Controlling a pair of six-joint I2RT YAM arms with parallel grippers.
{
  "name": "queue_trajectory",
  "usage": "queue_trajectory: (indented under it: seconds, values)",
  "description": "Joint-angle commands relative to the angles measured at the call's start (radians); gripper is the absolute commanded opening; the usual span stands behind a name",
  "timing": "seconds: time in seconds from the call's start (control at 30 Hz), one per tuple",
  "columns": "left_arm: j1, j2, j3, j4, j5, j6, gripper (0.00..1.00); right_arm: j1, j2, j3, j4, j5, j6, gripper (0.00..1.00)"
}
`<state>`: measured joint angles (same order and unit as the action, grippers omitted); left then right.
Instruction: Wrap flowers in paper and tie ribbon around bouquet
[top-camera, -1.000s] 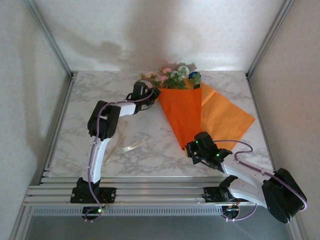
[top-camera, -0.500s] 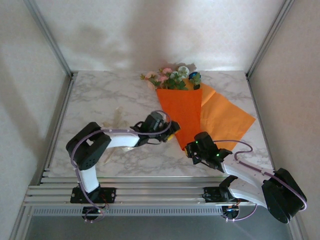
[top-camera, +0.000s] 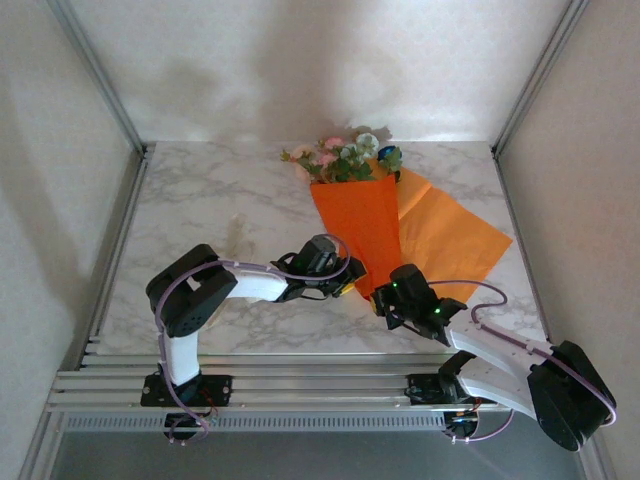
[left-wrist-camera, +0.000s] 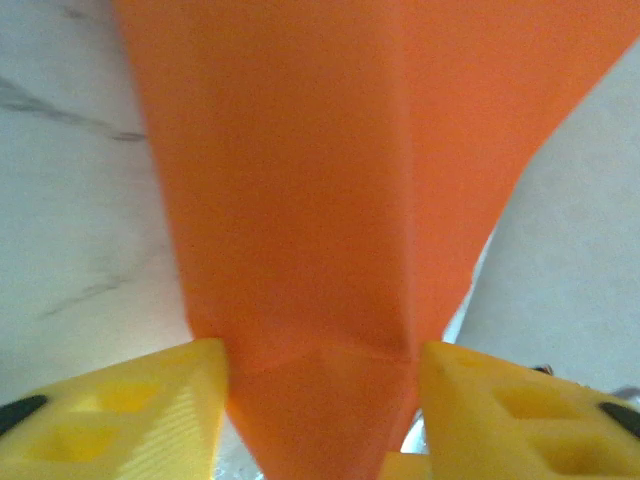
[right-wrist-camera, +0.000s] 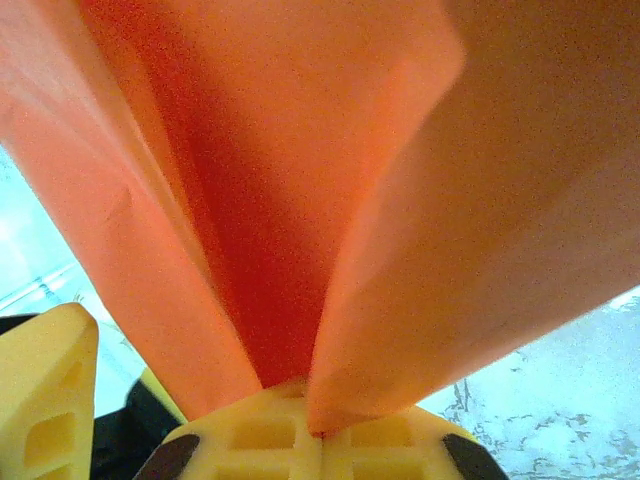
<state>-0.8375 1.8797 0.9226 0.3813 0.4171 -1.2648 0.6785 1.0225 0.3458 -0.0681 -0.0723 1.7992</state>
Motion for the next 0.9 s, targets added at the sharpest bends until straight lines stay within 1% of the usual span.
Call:
queue_trajectory:
  seconds: [0.0, 0.2, 0.23, 0.27, 0.33, 0.4, 0.47, 0.6, 0.7, 0.87]
  values:
    - [-0.009, -0.06, -0.001, -0.106, -0.072, 0.026, 0.57, -0.002, -0.015, 0.003, -0.009, 0.016, -0.006, 0.0]
    - [-0.014, -0.099, -0.001, -0.126, -0.095, -0.007, 0.63, -0.003, -0.021, 0.003, -0.013, 0.011, -0.01, 0.0]
    - [-0.015, -0.095, -0.002, -0.116, -0.088, -0.017, 0.66, -0.004, -0.023, 0.002, -0.014, 0.011, -0.012, 0.0]
    - [-0.015, -0.082, -0.006, -0.091, -0.064, -0.033, 0.66, -0.003, -0.025, 0.002, -0.016, 0.011, -0.012, 0.0]
    - [-0.022, -0.043, -0.001, -0.043, -0.023, -0.045, 0.66, -0.004, -0.027, -0.001, -0.012, 0.012, -0.012, 0.0]
    - [-0.023, -0.007, 0.029, -0.067, -0.005, -0.018, 0.66, -0.003, -0.027, 0.0, -0.009, 0.011, -0.012, 0.0]
    - [-0.016, 0.016, 0.035, -0.064, -0.012, -0.004, 0.67, -0.003, -0.025, 0.001, -0.001, 0.011, -0.018, 0.0]
    - [0.012, 0.057, 0.055, 0.043, -0.009, 0.003, 0.67, -0.003, -0.032, -0.004, -0.005, 0.01, -0.018, 0.0]
    - [0.014, 0.097, 0.108, 0.031, 0.008, 0.02, 0.67, -0.004, -0.048, -0.007, -0.021, 0.012, -0.018, 0.0]
    - [0.011, 0.086, 0.088, 0.074, 0.01, 0.015, 0.67, -0.003, -0.058, -0.016, -0.021, 0.012, -0.014, 0.0]
